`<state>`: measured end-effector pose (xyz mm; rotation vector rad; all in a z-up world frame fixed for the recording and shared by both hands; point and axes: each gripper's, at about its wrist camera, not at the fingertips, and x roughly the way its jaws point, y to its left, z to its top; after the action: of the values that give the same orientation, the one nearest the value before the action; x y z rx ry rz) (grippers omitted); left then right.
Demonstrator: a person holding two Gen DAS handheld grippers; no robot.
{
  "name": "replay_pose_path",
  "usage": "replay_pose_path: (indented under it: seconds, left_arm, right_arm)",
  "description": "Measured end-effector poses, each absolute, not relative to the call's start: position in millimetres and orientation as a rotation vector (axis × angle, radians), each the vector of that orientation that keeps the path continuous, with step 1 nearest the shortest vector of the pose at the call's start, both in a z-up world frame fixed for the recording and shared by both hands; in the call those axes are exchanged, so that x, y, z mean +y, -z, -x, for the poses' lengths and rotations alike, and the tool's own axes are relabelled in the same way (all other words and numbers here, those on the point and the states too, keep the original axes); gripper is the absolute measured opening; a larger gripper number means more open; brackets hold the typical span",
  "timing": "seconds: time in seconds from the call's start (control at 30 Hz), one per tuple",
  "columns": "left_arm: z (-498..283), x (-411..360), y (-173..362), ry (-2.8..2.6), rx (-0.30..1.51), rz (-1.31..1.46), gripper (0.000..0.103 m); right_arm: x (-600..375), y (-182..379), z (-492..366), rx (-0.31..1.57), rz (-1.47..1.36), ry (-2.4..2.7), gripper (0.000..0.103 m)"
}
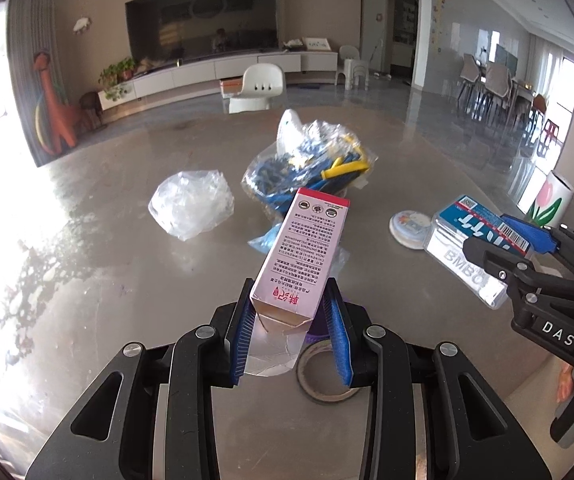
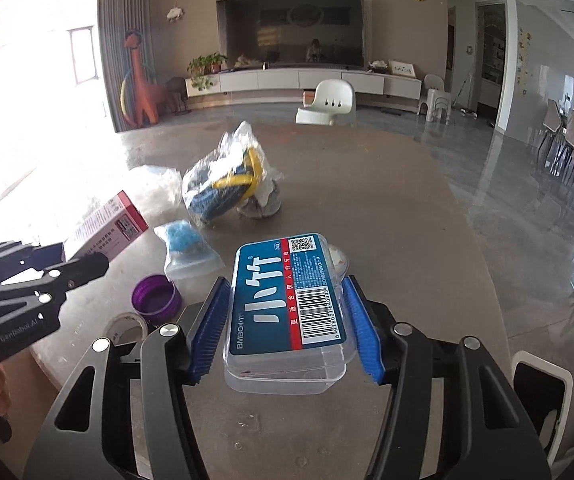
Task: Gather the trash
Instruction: 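Grasp the pink carton with the left tool while the right tool grasps the blue box, then carry the carton and blue box over the bin and release both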
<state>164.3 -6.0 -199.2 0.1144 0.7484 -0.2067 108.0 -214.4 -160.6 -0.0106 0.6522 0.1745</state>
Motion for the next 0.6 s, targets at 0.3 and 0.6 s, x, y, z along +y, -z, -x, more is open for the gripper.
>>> replay_pose_path:
  seconds: [0.3, 0.6]
  left_arm:
    - [-160, -46, 171, 0.252, 0.705, -0.15, 0.034]
    - [-152, -122, 156, 0.373, 0.673, -0.183, 0.034]
  right_arm:
    - [-247, 117, -89, 0.553, 0.005, -0.136, 0.058]
    - [-318, 94, -58, 0.493, -0.014, -0.019, 0.058]
